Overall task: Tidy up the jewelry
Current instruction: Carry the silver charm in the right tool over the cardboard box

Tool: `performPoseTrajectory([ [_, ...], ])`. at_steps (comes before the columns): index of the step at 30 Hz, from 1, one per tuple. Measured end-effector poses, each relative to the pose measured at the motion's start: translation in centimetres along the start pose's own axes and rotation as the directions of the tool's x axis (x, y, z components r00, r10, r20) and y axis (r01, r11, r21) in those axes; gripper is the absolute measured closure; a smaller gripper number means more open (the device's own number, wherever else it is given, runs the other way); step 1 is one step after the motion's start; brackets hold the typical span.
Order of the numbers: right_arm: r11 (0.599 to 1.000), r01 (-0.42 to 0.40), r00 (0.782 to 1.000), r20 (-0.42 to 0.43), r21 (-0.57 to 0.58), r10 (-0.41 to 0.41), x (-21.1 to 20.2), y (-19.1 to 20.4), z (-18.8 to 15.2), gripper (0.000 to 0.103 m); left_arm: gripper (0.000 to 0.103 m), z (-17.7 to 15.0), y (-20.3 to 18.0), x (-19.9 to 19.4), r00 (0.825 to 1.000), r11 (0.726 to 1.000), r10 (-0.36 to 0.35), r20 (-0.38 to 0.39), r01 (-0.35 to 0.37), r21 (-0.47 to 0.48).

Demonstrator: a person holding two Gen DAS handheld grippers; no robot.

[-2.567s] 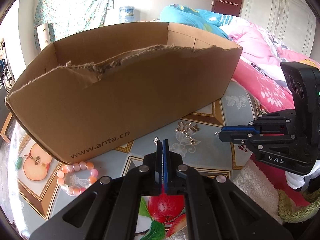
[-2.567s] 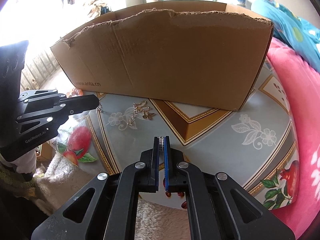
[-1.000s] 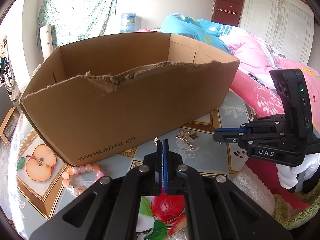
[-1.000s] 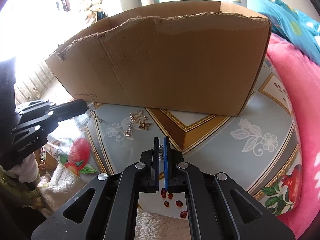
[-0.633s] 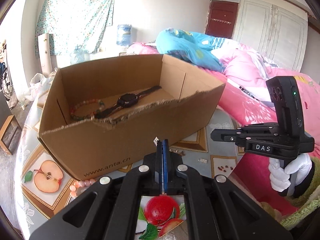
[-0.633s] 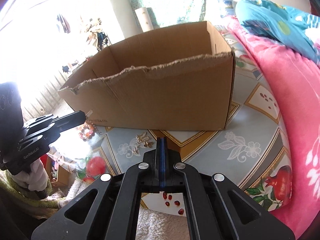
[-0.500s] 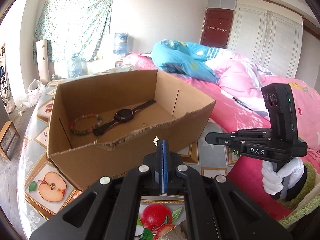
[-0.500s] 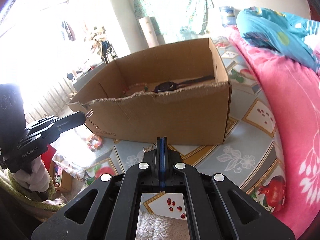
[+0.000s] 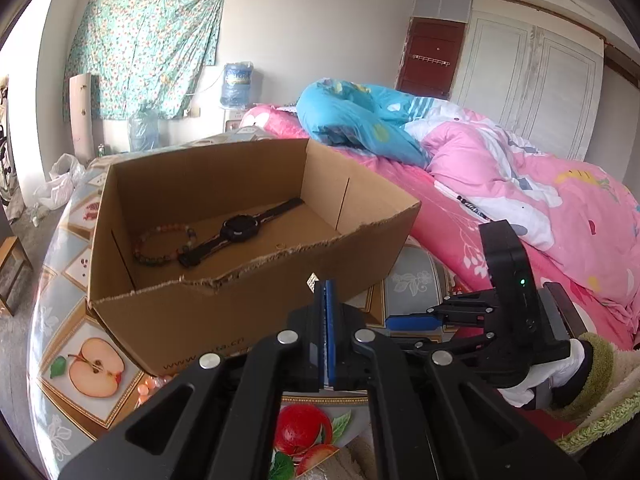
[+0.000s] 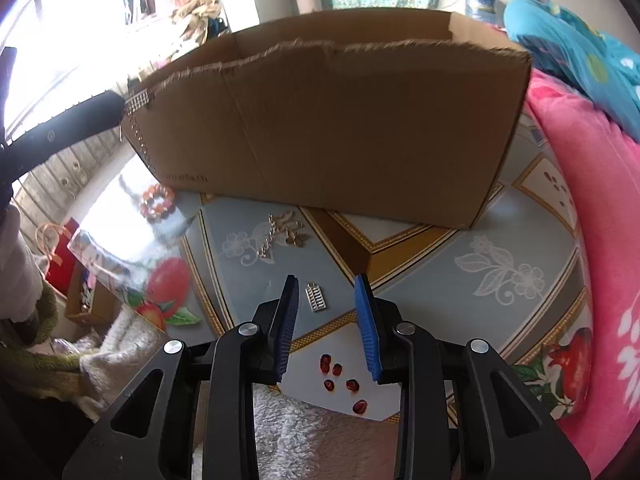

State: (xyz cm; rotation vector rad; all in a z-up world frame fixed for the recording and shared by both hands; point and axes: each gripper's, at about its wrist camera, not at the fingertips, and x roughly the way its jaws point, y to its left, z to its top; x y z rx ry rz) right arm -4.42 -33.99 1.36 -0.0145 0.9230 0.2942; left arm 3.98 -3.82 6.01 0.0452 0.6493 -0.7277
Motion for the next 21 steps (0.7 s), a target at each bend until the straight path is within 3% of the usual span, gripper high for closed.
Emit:
performPoseTrajectory([
  [2, 0.997, 0.049, 0.999, 0.002, -0.059, -0.049, 0.4, 0.9, 0.0, 0.081, 0.103, -0.6, 0.3, 0.4, 1.000, 1.000, 0.012, -0.017, -0.012, -0.004],
  [3, 0.994, 0.070, 0.997, -0.005, -0.089, -0.071, 0.5, 1.3, 0.0, 0.091, 0.103, -0.8, 0.4, 0.6, 1.000, 1.000, 0.015, -0.024, -0.015, -0.008],
  [5, 0.993, 0.067, 0.997, -0.029, -0.100, -0.070, 0.6, 1.7, 0.2, 0.099, 0.103, -1.1, 0.8, 0.8, 0.999, 1.000, 0.018, -0.033, -0.018, -0.017],
  [8, 0.992, 0.078, 0.996, -0.038, -0.097, -0.082, 0.5, 1.8, 0.2, 0.100, 0.103, -1.3, 1.1, 0.8, 0.999, 0.999, 0.023, -0.033, -0.024, -0.026],
  [21, 0.988, -0.061, 0.998, -0.014, 0.145, 0.064, 0.4, -1.8, -0.1, 0.101, 0.103, -1.2, 1.7, 1.2, 0.999, 0.999, 0.020, -0.033, -0.021, -0.032],
])
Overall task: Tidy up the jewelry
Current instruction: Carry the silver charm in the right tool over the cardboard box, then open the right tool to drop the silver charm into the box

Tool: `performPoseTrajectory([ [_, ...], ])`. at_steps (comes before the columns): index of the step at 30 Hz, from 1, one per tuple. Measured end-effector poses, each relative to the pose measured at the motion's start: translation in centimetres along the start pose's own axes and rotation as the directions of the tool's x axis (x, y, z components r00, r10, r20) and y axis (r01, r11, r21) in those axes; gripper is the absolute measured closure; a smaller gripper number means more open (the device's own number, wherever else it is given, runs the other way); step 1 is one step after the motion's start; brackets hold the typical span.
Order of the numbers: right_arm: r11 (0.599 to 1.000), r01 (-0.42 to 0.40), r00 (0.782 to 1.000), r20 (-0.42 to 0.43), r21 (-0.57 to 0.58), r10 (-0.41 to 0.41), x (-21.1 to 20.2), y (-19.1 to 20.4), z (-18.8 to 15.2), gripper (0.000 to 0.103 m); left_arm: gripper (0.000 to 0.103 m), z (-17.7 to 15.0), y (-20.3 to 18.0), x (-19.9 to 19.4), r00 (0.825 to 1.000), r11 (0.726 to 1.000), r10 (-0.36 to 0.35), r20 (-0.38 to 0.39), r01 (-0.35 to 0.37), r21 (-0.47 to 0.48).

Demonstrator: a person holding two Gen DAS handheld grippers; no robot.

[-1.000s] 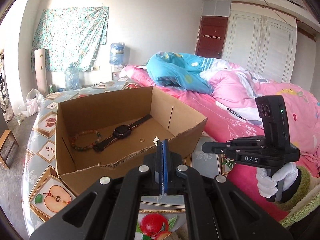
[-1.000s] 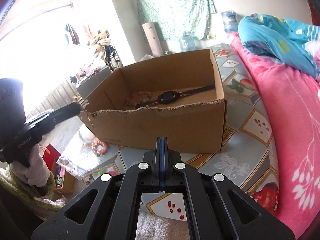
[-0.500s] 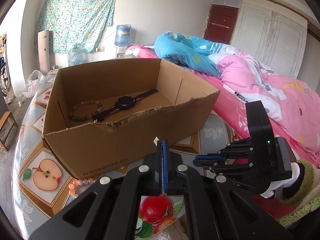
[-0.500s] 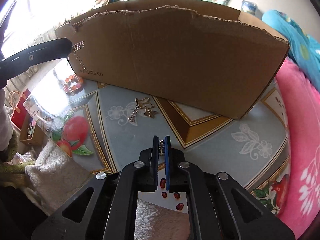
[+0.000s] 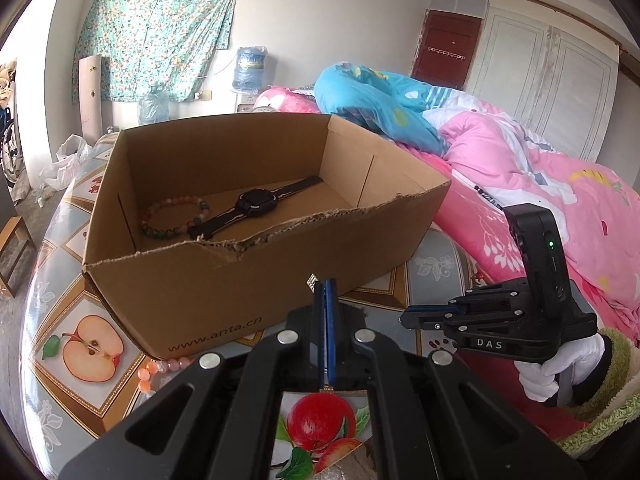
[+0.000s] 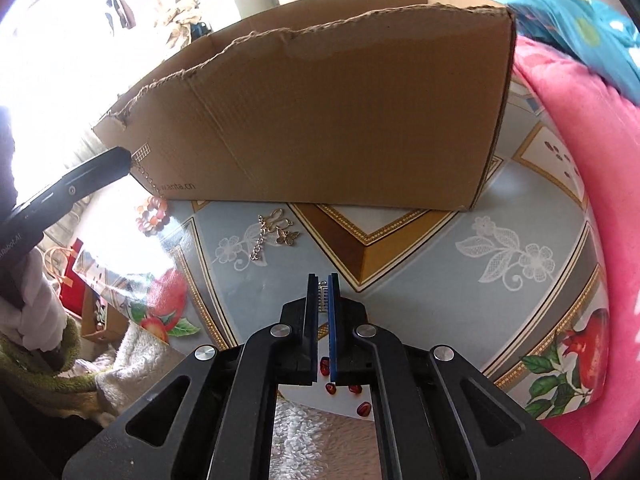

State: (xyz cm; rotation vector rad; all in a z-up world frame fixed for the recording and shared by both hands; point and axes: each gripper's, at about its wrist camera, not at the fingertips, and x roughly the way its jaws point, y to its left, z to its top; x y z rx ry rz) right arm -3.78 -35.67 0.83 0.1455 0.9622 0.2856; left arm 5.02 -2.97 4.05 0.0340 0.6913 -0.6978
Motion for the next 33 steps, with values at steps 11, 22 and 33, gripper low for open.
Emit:
performPoseTrajectory([
  [11, 0.996, -0.065, 0.988, 0.144, 0.057, 0.056, -4.5, -0.1, 1.3, 0.101, 0.103, 1.3, -1.0, -1.3, 0.999, 0.999, -0.035, 0.036, 0.035, 0.014],
  [22, 0.981, -0.192, 0.924, 0.331, -0.039, 0.194, -6.7, 2.0, 7.7, 0.101, 0.103, 7.7, 0.4, -1.9, 0.991, 1.000, -0.030, 0.134, 0.030, 0.000],
  [33, 0.994, -0.109, 0.982, 0.160, 0.025, 0.103, 0.1, 3.0, 12.0, 0.096, 0.101, 8.4, 5.0, 6.2, 0.978, 0.983, 0.174, -0.119, -0.180, -0.045],
])
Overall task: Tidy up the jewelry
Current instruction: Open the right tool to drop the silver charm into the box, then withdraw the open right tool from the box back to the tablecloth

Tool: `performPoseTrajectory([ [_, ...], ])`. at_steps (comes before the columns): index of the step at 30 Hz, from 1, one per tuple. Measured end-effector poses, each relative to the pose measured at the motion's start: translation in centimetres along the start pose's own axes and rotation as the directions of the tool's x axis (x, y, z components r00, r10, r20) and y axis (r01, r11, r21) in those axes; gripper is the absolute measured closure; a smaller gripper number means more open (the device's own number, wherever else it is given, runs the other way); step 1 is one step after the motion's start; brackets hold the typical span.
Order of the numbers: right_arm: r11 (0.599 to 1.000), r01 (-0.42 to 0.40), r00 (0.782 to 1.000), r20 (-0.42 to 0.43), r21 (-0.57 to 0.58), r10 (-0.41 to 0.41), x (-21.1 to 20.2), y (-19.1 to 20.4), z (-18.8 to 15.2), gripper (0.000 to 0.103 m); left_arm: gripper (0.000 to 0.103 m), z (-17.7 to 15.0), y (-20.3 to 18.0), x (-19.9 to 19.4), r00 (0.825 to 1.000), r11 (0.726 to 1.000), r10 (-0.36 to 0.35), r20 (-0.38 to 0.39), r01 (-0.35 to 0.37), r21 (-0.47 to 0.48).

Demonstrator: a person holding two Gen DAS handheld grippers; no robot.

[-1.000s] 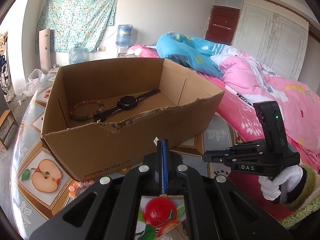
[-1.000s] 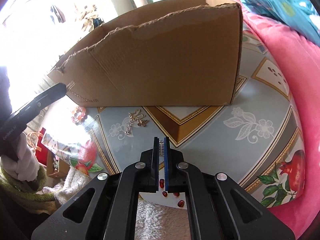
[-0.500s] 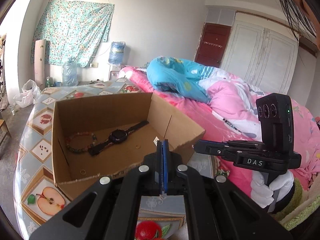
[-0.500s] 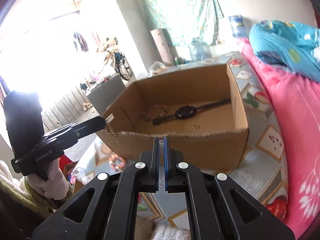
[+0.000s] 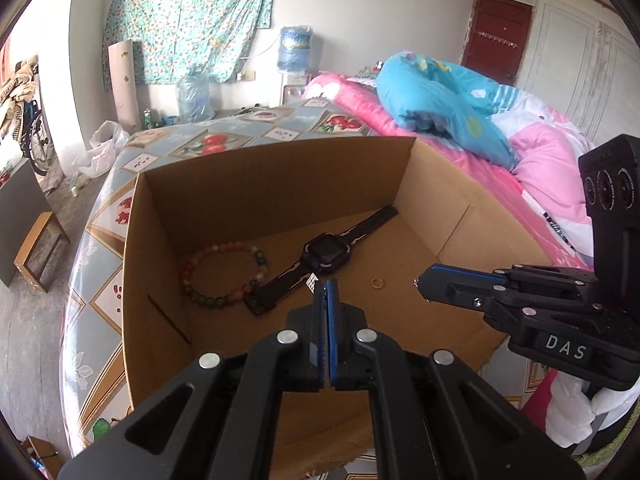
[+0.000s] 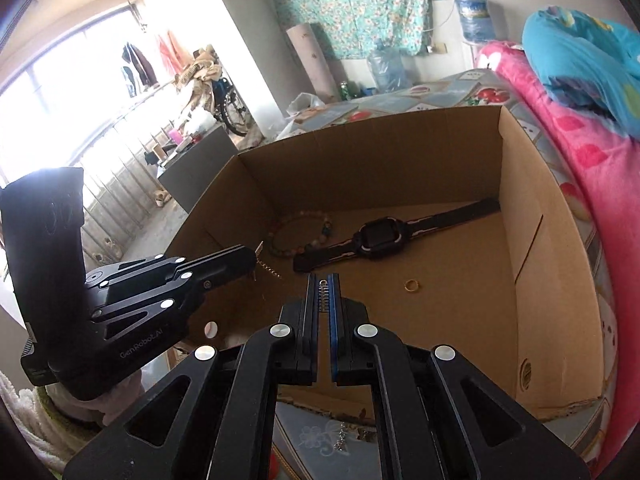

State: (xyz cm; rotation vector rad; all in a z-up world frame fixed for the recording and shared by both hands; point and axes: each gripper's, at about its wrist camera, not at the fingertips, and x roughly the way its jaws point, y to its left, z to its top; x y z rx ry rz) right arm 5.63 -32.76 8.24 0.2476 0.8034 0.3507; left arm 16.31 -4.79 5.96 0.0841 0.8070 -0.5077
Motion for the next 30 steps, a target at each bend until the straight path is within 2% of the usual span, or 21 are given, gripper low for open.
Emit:
performPoseTrajectory([
  [2, 0.999, 0.032, 0.999, -0.005, -0.008, -0.032, 0.1, 0.2, 0.1, 0.096, 0.098, -0.2, 0.2, 0.6, 1.000, 1.000, 0.000, -0.022, -0.001, -0.007],
  [5, 0.999, 0.035, 0.999, -0.007, -0.010, -0.035, 0.1, 0.2, 0.1, 0.094, 0.084, -0.6, 0.3, 1.2, 0.999, 1.000, 0.017, -0.037, -0.018, -0.011],
  [11, 0.999, 0.039, 0.999, 0.009, -0.017, -0.038, 0.0, 0.4, 0.0, 0.088, 0.078, -0.8, 0.5, 0.9, 0.999, 0.999, 0.035, -0.033, -0.036, -0.017],
  [20, 1.000, 0.010, 0.997, 0.074, -0.022, -0.008, -1.9, 1.2, -0.7, 0.070, 0.065, -1.2, 0.2, -1.6, 0.998, 0.998, 0.054, 0.032, -0.054, -0.014],
  [30, 0.999, 0.023, 0.991, 0.131, -0.032, -0.018, -4.4, 2.2, -2.4, 0.052, 0.052, -2.6, -0.5, -4.9, 0.994, 0.999, 0.050, 0.094, -0.049, -0.013],
])
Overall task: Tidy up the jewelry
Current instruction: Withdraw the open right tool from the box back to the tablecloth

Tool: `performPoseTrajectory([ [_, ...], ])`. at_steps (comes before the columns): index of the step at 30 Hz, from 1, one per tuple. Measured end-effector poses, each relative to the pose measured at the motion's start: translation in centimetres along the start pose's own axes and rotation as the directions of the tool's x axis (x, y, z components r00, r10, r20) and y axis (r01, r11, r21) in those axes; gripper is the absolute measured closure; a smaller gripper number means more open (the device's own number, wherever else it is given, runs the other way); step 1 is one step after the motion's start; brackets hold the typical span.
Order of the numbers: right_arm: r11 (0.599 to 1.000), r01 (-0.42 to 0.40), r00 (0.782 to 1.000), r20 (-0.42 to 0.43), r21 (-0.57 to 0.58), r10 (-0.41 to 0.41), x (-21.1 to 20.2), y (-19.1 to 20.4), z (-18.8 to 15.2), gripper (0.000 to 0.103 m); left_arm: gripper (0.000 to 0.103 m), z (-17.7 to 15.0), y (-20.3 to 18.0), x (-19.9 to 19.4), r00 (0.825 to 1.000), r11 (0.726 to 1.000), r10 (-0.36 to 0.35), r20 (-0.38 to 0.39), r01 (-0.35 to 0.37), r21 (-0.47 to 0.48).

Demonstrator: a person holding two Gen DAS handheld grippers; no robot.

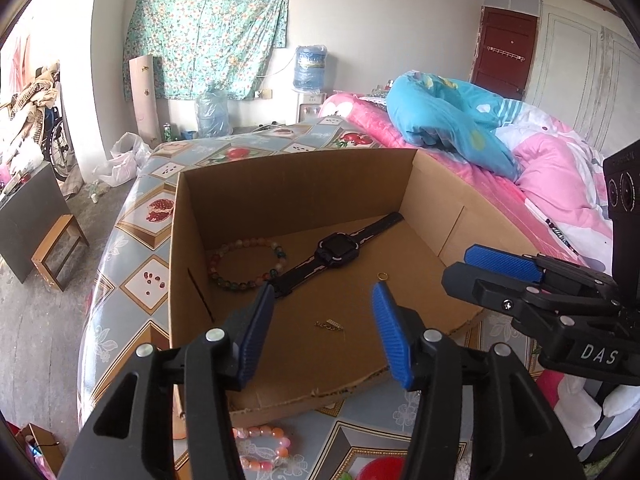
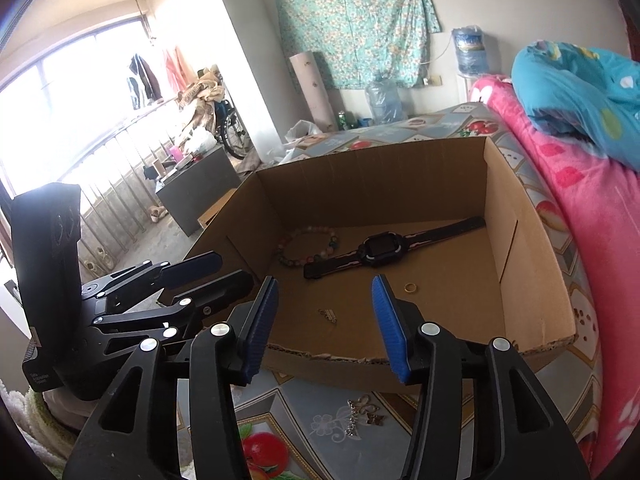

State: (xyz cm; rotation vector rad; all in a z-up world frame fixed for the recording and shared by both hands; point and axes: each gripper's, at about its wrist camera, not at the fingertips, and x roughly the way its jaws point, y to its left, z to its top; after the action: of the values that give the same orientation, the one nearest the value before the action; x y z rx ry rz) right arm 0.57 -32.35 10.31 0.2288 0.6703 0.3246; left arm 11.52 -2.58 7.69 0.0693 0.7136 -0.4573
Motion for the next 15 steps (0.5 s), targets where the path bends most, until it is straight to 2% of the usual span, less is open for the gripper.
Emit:
performPoseTrajectory([
  [8, 0.998, 0.038, 0.998, 0.054, -0.054, -0.035, -2.9, 1.4, -1.6, 0.042, 0.043, -1.3, -0.5, -2.3, 0.999, 1.000, -0.006, 0.034, 0.006, 0.003],
  [15, 0.994, 0.081, 0.995, 0.058, -0.069, -0.077, -4.8, 1.4, -3.7, 0.040, 0.039, -2.9, -0.9, -3.7, 0.999, 1.000, -0.005, 0.035, 0.004, 0.021],
])
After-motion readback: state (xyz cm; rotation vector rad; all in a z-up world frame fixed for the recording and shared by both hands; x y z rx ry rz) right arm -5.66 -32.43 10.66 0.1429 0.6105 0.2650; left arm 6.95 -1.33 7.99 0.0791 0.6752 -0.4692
